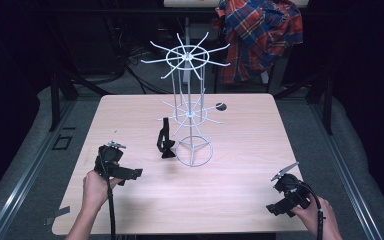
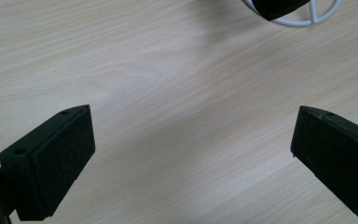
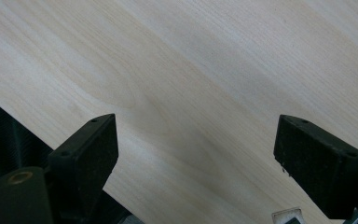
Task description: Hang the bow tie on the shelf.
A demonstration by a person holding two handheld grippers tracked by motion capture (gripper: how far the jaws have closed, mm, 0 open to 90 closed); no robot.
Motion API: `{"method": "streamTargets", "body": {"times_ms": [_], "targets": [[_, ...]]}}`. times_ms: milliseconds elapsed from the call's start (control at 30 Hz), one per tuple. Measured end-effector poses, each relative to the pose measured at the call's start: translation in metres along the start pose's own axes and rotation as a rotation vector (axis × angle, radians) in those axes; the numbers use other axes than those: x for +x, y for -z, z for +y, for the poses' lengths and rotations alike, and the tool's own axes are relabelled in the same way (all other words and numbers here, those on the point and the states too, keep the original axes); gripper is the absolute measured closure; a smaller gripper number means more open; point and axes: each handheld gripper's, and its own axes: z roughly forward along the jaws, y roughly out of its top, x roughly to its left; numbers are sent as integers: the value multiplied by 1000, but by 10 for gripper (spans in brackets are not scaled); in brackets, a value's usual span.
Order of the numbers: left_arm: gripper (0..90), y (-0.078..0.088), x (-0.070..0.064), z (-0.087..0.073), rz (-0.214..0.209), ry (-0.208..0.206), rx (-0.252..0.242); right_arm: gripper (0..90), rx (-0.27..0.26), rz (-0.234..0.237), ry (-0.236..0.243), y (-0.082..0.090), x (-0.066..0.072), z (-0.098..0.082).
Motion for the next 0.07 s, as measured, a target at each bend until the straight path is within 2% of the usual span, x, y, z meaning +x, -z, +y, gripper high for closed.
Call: {"method": "streamTargets", "body": {"times_ms": [67], "targets": [[0, -2, 1, 0, 11, -3, 5, 132, 10, 4, 10, 0, -1, 0]]}}
